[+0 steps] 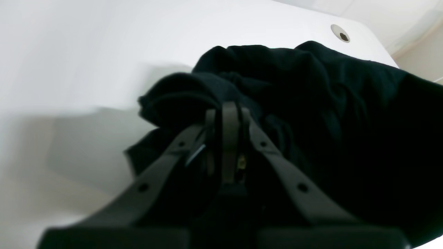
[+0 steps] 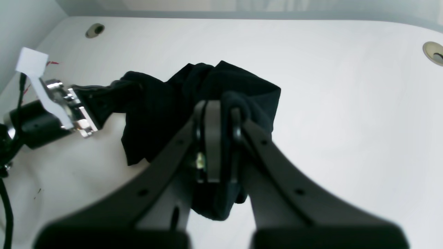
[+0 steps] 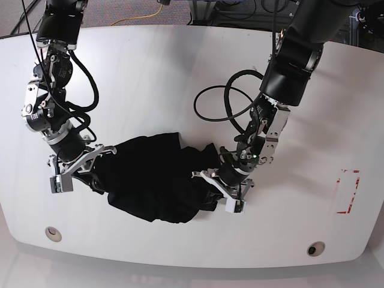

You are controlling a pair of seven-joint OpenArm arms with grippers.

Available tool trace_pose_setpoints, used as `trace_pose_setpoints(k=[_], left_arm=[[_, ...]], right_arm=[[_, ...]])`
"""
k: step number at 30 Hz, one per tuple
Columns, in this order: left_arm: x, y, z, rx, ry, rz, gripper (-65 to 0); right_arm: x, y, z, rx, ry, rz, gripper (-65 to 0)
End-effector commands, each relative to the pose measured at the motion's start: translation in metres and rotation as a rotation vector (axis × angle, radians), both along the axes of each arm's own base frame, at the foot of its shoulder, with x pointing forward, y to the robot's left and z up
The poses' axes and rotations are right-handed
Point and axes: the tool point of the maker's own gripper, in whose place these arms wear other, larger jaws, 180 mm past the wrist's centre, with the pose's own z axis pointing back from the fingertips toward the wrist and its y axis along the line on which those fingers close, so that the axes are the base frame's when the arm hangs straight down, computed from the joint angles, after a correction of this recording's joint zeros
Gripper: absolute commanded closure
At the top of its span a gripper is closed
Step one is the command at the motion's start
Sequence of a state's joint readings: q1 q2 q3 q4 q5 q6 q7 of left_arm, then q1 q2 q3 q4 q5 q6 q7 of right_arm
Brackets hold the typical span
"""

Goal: Layout the t-shirt on the table in an organized manner, then fold the t-shirt properly
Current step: 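Close the left gripper on the shirt fabric beside the right gripper, then lift the shirt with both grippers and pull the grippers apart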

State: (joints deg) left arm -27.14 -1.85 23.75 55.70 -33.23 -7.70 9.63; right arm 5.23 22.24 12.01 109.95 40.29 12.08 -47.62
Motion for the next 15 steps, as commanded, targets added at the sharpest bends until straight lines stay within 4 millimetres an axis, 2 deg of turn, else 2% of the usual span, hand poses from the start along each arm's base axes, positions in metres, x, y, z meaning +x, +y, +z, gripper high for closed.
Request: trace_pose_setpoints(k=[1,7,12,15], left_arm=[[0.017,0.009,0.045,-0.022,-0.124,0.009,0.0],[0.013,0.018,0.054,-0.014,-0.157,0.008,0.0],[0.008,0.031,0.075,-0.021,-0.219,0.020,0.0],[0.002,0.041,0.095,-0.028,-0.276,0.031,0.0]], right_arm=[[0.005,-0.002,0.024,-0.004,-0.081,0.001,0.0],[0.004,0.001,0.032,-0.008,-0.102,0.010,0.0],[0.002,0.005,0.040,-0.014,-0.129,0.020,0.0],[0.002,0.005,0.044,-0.015,-0.139,0.021,0.0]])
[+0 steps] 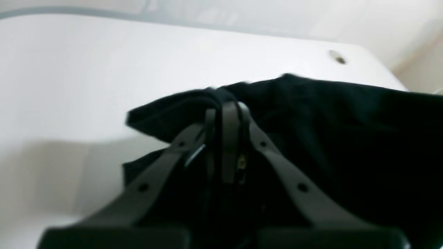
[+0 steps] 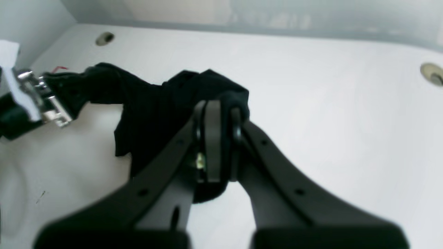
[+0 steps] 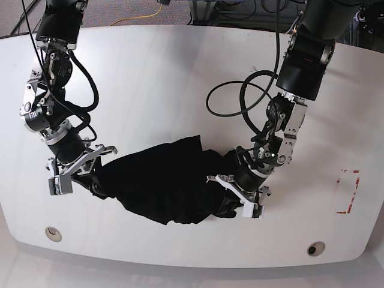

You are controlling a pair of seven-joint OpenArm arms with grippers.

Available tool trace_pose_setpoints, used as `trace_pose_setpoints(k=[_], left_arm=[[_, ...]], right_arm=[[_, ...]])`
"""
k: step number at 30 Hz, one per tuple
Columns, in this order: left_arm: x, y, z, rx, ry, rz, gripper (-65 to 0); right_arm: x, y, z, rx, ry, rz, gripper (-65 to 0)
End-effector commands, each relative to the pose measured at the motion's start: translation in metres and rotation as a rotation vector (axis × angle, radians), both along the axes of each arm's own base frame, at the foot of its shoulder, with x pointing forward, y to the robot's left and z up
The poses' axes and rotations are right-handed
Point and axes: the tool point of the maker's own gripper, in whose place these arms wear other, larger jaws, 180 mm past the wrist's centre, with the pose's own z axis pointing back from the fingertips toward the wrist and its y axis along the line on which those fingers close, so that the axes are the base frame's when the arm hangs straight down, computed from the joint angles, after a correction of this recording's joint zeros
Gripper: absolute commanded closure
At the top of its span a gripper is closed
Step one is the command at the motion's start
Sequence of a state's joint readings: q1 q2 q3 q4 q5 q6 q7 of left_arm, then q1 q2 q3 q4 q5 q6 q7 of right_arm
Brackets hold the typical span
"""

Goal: Layout the t-shirt on the table in an organized manner, then fold the t-shirt properly
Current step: 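Lift the shirt with both grippers and pull the grippers apart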

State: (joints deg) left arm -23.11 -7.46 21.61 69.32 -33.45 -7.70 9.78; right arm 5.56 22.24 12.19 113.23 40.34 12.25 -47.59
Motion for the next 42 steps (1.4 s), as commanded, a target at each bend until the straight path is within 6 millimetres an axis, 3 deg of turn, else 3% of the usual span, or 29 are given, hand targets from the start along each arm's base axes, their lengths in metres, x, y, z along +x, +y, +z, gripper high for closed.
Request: trace_pose_setpoints(k=[1,8,16,22,34,42], left_arm=[[0.007,0.013,0.053,-0.031,-0.145,0.018,0.0],[-0.004,0.056,0.103,0.001,-0.250,0.066,0.0],[-0.012,0.105,0.162,0.061,-0.359,0.138,0.0],[-0.015,0.130,0.206,0.092,-0.453,0.154,0.0],[-0.027,0.167,0.304,0.075,-0.647,0.178,0.0],[-0.034,0.172,0.358,0.072,-0.764,0.189,0.0]], right_arm=[[0.005,-0.002,0.024,0.000,-0.082,0.001,0.0],[0.013,-0.005,0.041,-0.011,-0.126,-0.007,0.0],[0.030,-0.020,0.077,-0.015,-0.213,-0.040,0.0],[0.046,-0.037,0.102,-0.026,-0.254,-0.066,0.0],[0.072,-0.031,0.159,-0.013,-0.366,-0.047,0.0],[0.088,-0.030,0.189,0.008,-0.409,-0.041,0.0]])
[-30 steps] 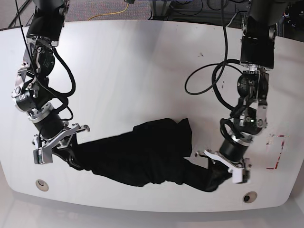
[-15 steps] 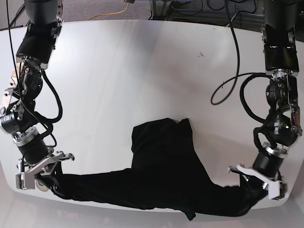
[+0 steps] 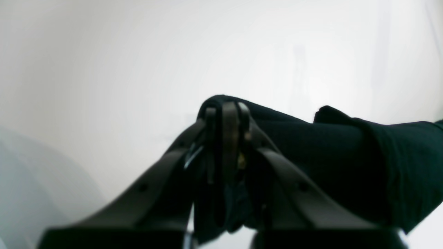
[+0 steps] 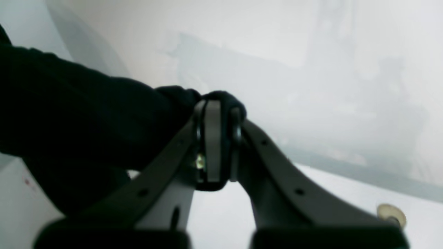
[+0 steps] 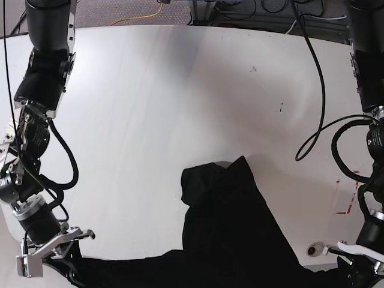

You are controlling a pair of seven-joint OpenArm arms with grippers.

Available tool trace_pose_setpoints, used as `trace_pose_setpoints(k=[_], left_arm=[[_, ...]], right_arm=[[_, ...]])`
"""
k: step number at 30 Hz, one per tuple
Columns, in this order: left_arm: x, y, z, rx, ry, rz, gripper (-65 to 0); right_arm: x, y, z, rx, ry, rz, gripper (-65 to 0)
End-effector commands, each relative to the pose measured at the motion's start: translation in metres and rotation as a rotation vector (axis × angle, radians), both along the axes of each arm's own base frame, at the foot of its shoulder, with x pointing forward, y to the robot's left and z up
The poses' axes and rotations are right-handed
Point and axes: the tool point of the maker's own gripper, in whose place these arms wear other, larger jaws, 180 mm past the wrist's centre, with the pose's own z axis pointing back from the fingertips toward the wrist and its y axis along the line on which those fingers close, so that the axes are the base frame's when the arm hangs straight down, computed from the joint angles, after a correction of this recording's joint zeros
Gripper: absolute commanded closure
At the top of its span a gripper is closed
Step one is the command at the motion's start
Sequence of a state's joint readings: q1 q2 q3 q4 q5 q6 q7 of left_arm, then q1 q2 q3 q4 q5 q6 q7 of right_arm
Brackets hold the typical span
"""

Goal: Layout the t-shirt on the table in an organized manner, then fold the t-shirt properly
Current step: 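Lift the shirt with both grippers and pull the grippers apart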

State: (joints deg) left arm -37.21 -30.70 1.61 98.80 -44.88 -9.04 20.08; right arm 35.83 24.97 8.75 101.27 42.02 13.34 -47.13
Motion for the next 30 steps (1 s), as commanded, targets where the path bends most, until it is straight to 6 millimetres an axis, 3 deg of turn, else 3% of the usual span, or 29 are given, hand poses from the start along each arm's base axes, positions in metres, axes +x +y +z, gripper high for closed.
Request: trace_pose_setpoints(k=[1,11,16,20,23,26,30], left_arm=[[-0.011,0.011,0.045,-0.012,-0.124,0.031,0.0],[-0.030,0.020,0.114,0.017,-0.276,0.058,0.0],[-0.027,0.024,0.138,0.011,-0.308,0.066,0.0],[-0.023,0.028,0.143,0.005,-0.306,0.072,0.0],[-0.016,0.028,0.128,0.010,-0.259,0.073,0.0],[-0.010,0.026,0.112,0.013,-0.217,0.070,0.0],[-0.003,0.026,0.087,0.013,-0.161,0.070,0.0]], right_arm=[[0.004,-0.014,0.035,0.006,-0.083,-0.046,0.0],[0.021,-0.003,0.100,0.005,-0.188,-0.008,0.0],[0.031,-0.001,0.117,0.007,-0.193,-0.002,0.0],[0.042,-0.005,0.107,0.026,-0.147,-0.011,0.0],[0.048,-0.006,0.092,0.040,-0.105,-0.010,0.0],[0.051,-0.007,0.062,0.044,-0.043,-0.012,0.0],[0.044,-0.003,0.045,0.029,-0.026,-0.005,0.0]])
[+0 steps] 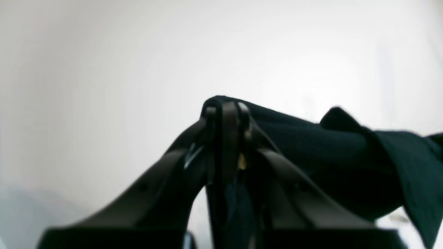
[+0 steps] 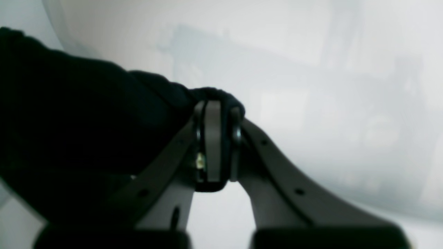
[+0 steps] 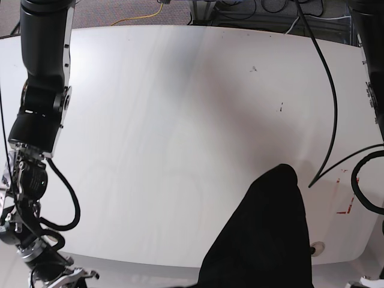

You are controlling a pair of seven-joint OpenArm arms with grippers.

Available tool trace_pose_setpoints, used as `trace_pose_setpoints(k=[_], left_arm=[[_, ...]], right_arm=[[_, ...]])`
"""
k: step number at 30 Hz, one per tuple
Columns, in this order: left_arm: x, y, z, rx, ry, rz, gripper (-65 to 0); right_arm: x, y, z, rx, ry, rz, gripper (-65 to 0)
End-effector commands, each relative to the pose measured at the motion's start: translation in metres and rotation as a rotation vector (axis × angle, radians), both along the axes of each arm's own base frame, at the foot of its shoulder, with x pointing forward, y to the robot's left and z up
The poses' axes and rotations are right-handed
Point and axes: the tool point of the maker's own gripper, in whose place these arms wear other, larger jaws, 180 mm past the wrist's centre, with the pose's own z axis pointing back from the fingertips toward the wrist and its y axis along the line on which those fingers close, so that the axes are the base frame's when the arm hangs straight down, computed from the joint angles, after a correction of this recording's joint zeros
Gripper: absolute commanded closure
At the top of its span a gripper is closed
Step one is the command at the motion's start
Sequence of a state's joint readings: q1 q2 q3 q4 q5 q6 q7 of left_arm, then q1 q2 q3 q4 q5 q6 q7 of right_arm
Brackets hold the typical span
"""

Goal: Layout the t-shirt on the table in an organized manner, then fold the t-shirt properly
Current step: 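Lift the shirt with both grippers and pull the grippers apart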

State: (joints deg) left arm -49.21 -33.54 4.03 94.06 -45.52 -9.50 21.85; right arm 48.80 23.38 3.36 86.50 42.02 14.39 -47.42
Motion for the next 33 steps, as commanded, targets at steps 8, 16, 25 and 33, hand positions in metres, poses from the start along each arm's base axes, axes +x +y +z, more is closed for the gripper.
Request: trace_pose_setpoints(k=[8,16,25,33], left_arm=[[-0.004,0.006,-0.011,-0.028,-0.007,0.022,0.0],[0.004,-0.004,-0.074,-0.057,0.124,-0.002,0.0],[-0.009,-0.037,-0.170,-0.113,0.315,-0.073,0.0],[-0.048,-0.066,-0.261,-0.209,0.509,-0.121,0.0]], right_arm=[[-0.017,-0.003,-0.019,-0.036,-0.010,-0.026,0.0],[-0.036,-0.028,-0.061,-0.001,0.057,-0.085,0.0],[-0.079,-0.051,-0.129,-0.005,0.177,-0.145,0.0],[-0.125,-0.047,-0.199,-0.024,0.334,-0.143,0.0]])
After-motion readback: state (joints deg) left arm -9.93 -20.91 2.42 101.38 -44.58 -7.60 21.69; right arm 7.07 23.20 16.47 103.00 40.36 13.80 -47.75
